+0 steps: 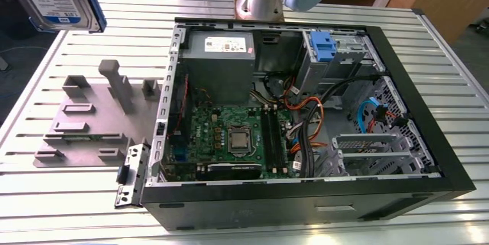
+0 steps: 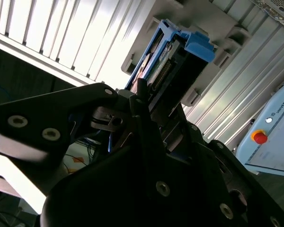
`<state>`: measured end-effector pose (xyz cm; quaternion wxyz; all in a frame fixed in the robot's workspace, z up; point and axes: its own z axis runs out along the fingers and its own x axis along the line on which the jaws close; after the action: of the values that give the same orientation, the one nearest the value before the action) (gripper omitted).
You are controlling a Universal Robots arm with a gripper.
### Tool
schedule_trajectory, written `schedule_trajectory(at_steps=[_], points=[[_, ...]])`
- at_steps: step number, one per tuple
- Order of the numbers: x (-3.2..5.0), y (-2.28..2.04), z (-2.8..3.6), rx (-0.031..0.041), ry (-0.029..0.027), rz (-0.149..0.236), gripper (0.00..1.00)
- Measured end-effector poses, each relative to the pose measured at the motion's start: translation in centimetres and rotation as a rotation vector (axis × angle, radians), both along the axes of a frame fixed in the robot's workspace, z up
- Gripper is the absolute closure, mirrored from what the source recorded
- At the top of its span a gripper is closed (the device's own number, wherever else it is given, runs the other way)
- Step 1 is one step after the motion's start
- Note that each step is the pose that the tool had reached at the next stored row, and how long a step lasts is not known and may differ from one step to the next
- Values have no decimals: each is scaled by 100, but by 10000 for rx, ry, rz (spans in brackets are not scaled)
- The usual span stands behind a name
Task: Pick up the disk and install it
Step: 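Pick up the disk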
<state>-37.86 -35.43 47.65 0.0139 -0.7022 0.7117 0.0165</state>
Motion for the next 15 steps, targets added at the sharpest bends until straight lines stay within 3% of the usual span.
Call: schedule_trajectory(at_steps=[6, 15], points=[[102, 0, 0, 0, 0, 1, 65], [110, 0, 35, -1, 0, 0, 65]])
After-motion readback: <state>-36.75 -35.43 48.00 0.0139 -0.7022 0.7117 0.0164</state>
